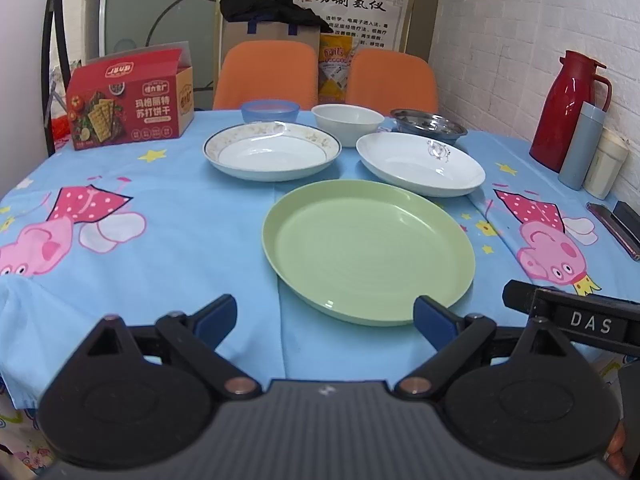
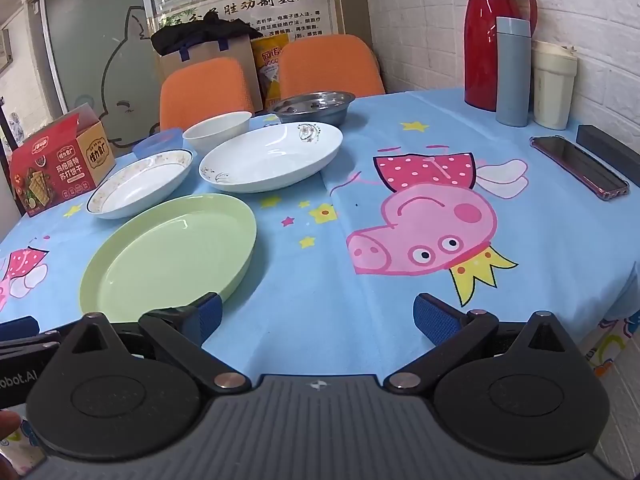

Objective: Organize plates and bowls

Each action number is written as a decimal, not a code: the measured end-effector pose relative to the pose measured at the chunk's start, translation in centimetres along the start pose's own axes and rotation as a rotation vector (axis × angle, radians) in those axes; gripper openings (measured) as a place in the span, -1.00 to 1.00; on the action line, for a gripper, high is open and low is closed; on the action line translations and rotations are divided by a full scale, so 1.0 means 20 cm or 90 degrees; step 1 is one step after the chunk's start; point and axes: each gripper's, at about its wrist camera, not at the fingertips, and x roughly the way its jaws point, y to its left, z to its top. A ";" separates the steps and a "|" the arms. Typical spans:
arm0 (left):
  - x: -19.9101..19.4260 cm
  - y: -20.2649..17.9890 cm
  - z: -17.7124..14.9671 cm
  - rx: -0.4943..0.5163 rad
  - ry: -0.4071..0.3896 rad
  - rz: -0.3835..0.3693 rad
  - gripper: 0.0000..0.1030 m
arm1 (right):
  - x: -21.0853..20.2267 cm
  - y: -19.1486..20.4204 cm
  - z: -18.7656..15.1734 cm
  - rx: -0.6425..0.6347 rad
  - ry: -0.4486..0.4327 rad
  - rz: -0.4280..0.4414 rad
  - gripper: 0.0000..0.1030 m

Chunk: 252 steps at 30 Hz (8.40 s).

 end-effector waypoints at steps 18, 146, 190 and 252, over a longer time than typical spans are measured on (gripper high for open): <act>-0.01 0.00 -0.01 0.009 -0.004 -0.009 0.83 | 0.00 0.02 -0.01 -0.010 0.000 0.002 1.00; 0.25 0.57 0.30 -0.024 0.067 0.065 -0.30 | 0.31 0.67 0.12 -0.194 0.005 0.188 0.70; 0.21 0.56 0.50 -0.030 -0.019 0.072 0.48 | 0.31 0.46 0.39 -0.116 -0.025 0.129 1.00; 1.14 0.75 0.87 0.018 0.116 0.026 0.47 | 1.13 0.93 0.59 -0.279 0.057 0.217 1.00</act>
